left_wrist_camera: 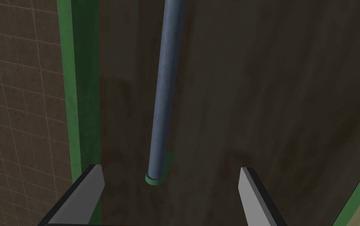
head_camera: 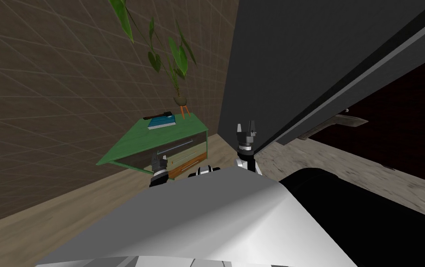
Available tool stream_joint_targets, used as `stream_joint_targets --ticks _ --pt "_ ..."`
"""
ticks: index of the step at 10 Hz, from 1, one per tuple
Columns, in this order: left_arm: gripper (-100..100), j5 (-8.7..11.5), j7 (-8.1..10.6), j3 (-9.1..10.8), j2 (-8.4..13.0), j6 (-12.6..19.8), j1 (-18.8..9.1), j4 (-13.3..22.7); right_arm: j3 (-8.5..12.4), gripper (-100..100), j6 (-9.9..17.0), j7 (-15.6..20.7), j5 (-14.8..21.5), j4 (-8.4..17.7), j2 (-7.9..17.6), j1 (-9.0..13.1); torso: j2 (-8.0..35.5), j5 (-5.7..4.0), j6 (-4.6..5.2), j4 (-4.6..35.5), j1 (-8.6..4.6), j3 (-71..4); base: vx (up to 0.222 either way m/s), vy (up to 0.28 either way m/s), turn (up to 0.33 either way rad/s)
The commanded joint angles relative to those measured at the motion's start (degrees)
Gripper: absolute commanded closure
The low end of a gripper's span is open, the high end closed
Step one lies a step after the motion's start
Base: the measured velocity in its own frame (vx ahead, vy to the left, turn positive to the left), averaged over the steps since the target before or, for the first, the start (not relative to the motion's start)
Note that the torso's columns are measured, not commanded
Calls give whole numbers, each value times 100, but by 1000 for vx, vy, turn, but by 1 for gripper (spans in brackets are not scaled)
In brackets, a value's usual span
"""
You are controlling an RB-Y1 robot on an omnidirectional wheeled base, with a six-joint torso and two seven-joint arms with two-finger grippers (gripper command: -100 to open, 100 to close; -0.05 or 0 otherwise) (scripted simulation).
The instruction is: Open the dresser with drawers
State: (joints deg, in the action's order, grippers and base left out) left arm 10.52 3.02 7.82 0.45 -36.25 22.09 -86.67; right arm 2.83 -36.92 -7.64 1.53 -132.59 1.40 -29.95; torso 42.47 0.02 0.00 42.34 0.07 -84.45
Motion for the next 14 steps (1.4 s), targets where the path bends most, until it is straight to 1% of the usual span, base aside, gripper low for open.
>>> stream_joint_targets --ticks 1,2,3,4,5,6,7,8,9,10,11,12,13,14 --pt "-100 5 12 4 -132 -14 0 30 0 0 0 0 0 0 0 0 -7 -1 0 -2 -2 -4 8 -7 0" --pt "-100 110 54 24 55 -82 -286 319 0 0 0 0 0 0 0 0 -12 -1 0 -3 -1 -8 -48 -42 1" --pt "-100 110 54 24 55 -82 -423 487 0 0 0 0 0 0 0 1 -4 -3 1 -2 -14 -4 -62 -49 0" --pt "-100 213 95 44 256 -148 -638 721 0 0 0 0 0 0 0 1 -7 -4 0 -2 -15 -4 -86 -42 0" --pt "-100 213 95 44 256 -148 -778 831 -1 0 0 0 0 0 0 2 -6 -3 0 -2 -9 -4 -78 -35 1" --pt "-100 213 95 44 256 -148 -846 952 0 0 0 0 0 0 0 1 -16 -1 0 -4 -5 -9 -37 -19 0" --pt "-100 213 95 44 256 -148 -846 1062 0 0 0 0 0 0 0 1 -31 0 0 -9 -1 -19 -6 -4 -2" --pt "-100 317 136 64 457 -213 -1123 1297 0 0 0 0 0 0 0 0 -38 1 -1 -11 2 -24 -39 -28 2" --pt "-100 317 136 64 457 -213 -1269 1476 0 0 0 0 0 0 0 1 -23 -2 0 -7 -9 -16 -50 -32 2" --pt "-100 317 136 64 457 -213 -1269 1576 0 0 0 0 0 0 0 1 -14 -4 0 -4 -13 -8 -27 -17 -1" --pt "-100 421 176 85 657 -279 -1530 1791 0 0 0 0 0 0 0 1 -17 -2 0 -5 -7 -10 -66 -45 0" --pt "-100 421 176 85 657 -279 -1692 1983 0 0 0 0 0 0 0 1 -9 -4 0 -3 -14 -6 -63 -41 1" --pt "-100 421 176 85 657 -279 -1692 2091 0 0 0 0 0 0 0 1 -13 -3 0 -3 -10 -8 -28 -16 -1" --pt "-100 525 217 105 858 -345 -1963 2324 0 0 0 0 0 0 0 1 -25 0 -1 -7 -1 -15 -60 -31 1"
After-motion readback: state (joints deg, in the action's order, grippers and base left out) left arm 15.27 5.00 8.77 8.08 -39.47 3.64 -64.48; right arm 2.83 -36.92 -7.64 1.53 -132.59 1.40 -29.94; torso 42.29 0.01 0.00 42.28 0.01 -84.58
